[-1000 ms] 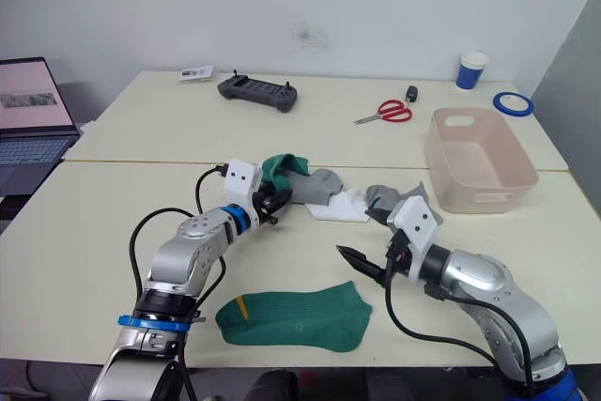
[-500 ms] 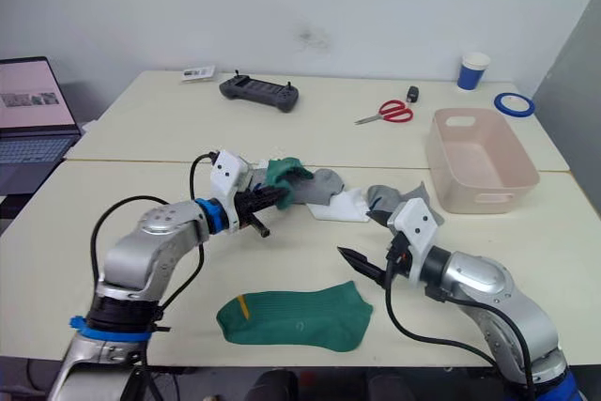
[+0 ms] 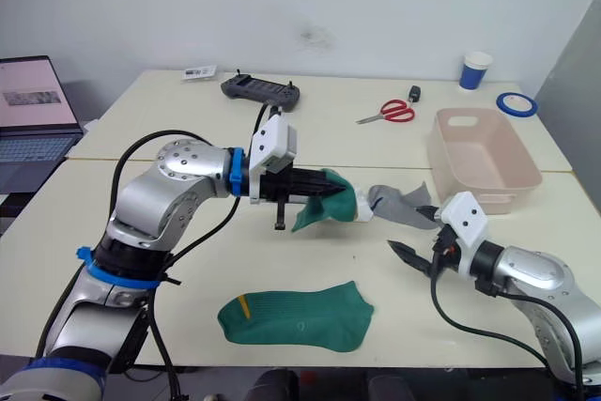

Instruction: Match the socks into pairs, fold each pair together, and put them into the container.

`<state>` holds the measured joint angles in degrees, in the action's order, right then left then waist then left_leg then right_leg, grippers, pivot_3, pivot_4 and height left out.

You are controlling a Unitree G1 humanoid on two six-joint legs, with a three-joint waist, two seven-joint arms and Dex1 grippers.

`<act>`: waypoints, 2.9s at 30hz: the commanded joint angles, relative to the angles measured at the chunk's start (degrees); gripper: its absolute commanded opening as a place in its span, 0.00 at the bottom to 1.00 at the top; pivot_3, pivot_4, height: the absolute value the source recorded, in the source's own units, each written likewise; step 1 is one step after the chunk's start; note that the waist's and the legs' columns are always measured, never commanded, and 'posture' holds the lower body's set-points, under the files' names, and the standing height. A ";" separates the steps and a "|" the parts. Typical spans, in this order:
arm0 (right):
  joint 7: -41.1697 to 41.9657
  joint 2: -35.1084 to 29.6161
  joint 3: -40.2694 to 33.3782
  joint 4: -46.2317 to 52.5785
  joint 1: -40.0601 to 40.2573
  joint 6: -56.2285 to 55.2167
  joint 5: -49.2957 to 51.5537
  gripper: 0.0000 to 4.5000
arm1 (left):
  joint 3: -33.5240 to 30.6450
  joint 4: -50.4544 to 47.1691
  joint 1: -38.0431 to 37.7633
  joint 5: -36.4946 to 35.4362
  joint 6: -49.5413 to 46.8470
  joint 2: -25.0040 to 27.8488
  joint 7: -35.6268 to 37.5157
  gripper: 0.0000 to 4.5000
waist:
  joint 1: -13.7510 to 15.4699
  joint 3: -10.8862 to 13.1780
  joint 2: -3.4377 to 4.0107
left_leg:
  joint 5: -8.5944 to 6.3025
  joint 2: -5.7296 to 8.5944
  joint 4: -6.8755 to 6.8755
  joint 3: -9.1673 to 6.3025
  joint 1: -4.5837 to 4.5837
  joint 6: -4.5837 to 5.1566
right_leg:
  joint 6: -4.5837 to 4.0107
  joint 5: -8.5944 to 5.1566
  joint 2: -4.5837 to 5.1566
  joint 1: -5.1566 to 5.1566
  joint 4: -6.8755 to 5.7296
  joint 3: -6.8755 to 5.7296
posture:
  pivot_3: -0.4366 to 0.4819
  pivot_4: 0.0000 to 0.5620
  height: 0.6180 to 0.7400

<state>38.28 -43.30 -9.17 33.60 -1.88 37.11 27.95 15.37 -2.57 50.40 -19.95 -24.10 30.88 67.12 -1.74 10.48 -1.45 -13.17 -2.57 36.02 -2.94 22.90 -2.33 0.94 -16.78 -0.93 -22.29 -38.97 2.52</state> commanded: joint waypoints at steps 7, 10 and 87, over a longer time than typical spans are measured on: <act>0.70 -2.31 -2.91 4.21 2.31 2.15 1.89 1.00 | -0.81 1.29 1.77 -1.59 2.34 -3.89 3.27 0.01 | -0.12 0.00 0.02 | 0.01 -0.02 0.00 -0.01 -0.05 0.01 | 0.00 -0.01 -0.03 0.01 -0.05 -0.01 | 0.48 0.27 1.00; 0.46 -2.53 -2.02 4.08 2.59 2.07 0.90 1.00 | -2.36 -0.36 -1.12 -7.04 -6.84 -7.31 -0.14 0.01 | -0.05 0.00 0.01 | 0.01 0.01 0.07 0.00 -0.02 0.01 | 0.01 0.00 0.01 0.05 -0.03 0.01 | 0.48 0.27 1.00; 3.04 11.12 32.28 -15.27 -20.70 -15.47 -26.16 1.00 | -8.84 26.24 -28.79 28.64 64.30 16.58 -14.08 0.79 | 0.27 0.03 0.15 | 0.01 -0.11 -0.01 0.04 -0.06 0.03 | -0.12 0.03 0.05 -0.06 -0.11 -0.05 | 0.48 0.27 1.00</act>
<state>40.80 -32.23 22.43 18.40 -21.47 24.98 3.75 6.18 21.96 20.61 7.28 36.82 47.72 55.29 -1.47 10.51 -1.30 -13.17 -2.68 36.03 -2.89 22.84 -2.30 0.83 -16.74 -0.88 -22.34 -39.08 2.47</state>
